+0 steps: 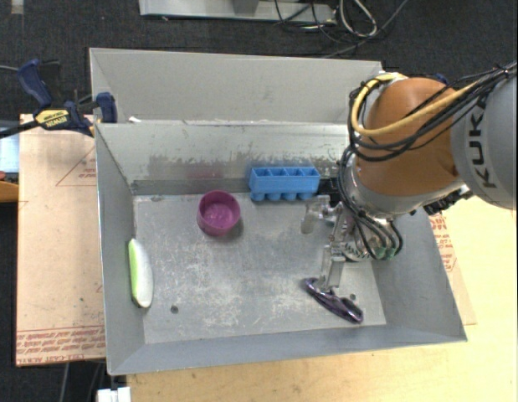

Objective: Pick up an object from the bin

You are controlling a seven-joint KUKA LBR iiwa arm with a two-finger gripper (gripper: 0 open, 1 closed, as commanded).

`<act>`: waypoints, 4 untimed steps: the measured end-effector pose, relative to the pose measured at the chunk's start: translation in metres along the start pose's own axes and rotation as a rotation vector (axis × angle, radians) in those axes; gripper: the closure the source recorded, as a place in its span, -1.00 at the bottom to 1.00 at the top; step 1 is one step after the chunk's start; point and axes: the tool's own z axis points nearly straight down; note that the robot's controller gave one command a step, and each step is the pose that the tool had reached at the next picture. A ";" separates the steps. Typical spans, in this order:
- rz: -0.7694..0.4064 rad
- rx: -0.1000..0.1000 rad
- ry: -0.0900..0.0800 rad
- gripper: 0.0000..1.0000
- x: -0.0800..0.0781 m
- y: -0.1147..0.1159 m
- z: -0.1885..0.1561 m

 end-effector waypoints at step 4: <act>-0.228 -0.001 -0.005 -1.00 0.024 -0.077 0.100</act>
Offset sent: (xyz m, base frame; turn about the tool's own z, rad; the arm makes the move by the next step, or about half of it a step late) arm -0.0221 -0.0763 -0.1442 -0.1961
